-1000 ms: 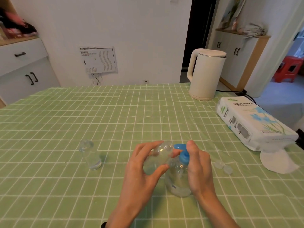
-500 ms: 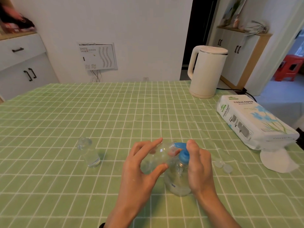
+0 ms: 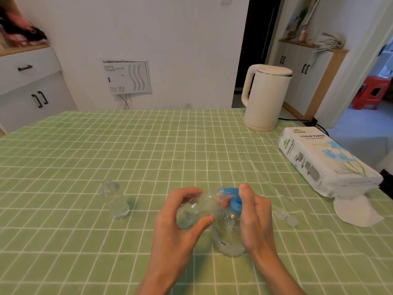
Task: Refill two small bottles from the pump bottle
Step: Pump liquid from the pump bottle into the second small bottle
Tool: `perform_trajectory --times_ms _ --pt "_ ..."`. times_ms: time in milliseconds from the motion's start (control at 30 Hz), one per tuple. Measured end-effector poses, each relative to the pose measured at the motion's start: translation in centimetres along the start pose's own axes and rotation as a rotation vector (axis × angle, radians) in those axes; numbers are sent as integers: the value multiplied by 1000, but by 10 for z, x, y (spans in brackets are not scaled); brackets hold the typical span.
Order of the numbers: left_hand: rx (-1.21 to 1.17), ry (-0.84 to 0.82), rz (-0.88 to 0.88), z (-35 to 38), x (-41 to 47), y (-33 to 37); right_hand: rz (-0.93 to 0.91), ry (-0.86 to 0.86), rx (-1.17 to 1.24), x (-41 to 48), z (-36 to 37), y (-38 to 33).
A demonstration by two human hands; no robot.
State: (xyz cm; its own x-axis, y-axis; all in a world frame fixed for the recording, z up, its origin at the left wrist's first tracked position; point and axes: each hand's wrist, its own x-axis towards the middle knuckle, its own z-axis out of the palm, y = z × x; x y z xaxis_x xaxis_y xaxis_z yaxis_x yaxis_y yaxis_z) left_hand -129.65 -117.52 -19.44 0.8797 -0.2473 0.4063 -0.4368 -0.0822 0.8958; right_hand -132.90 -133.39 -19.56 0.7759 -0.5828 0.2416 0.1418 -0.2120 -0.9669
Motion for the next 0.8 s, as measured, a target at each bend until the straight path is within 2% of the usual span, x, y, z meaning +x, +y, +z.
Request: perform_trajectory --times_ms 800 --pt "-16 7 28 0 -4 -5 -19 -30 -4 1 -2 4"
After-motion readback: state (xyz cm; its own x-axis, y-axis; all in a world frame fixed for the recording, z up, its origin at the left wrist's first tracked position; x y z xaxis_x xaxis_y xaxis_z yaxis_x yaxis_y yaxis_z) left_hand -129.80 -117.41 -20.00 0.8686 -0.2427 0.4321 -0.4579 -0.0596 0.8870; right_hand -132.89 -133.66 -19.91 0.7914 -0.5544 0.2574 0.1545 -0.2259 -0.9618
